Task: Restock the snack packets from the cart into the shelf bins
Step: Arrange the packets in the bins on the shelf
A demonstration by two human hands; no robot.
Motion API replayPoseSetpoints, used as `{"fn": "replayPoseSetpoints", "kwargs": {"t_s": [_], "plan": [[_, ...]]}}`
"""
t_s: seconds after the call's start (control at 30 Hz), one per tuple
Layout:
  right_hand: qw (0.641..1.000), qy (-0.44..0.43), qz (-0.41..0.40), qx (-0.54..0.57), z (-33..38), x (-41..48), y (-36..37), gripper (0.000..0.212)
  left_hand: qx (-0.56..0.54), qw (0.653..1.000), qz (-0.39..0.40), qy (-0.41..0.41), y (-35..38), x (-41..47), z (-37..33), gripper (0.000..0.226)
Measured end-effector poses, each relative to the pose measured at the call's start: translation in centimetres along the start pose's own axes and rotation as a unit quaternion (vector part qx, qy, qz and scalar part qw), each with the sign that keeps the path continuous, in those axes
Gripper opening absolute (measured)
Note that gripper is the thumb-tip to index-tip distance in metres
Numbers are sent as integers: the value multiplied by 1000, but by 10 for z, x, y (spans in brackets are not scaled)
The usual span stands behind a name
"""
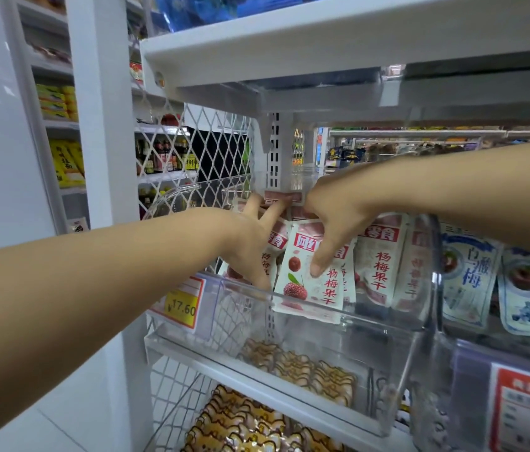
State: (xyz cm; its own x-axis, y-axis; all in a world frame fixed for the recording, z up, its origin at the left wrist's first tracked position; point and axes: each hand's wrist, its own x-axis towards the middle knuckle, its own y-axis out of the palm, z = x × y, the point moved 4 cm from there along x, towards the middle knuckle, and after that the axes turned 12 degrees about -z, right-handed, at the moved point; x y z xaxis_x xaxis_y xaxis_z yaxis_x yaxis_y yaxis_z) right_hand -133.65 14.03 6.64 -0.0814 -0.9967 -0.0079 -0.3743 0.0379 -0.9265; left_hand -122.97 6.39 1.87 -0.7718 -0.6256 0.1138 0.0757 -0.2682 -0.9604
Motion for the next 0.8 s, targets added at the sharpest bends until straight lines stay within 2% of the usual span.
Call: {"fn": "replayPoseSetpoints", "kwargs": {"t_s": [0.1,0.2,0.37,0.5,0.6,0.7,0.8], "plan": [[1000,4,1,7,-2,4,3,63,-3,1000,19,-7,3,0,-2,152],[999,15,4,42,-4,6,5,75,-12,1000,0,-10,5,2,-8,152],[990,27,-10,135,-8,-1,4,61,29,997,-70,-8,8,10,-8,141],[950,59,48,303,-14,-6,12,52,50,994,-89,-24,4,12,-1,137],[928,57,65,363,-14,-7,13,48,63,994,-83,-26,4,12,-1,141],[927,49,50,369,-12,-2,13,48,67,992,-101,-26,5,12,1,147],[961,36,32,271,-10,2,12,53,78,989,-120,-21,9,19,7,146]]}}
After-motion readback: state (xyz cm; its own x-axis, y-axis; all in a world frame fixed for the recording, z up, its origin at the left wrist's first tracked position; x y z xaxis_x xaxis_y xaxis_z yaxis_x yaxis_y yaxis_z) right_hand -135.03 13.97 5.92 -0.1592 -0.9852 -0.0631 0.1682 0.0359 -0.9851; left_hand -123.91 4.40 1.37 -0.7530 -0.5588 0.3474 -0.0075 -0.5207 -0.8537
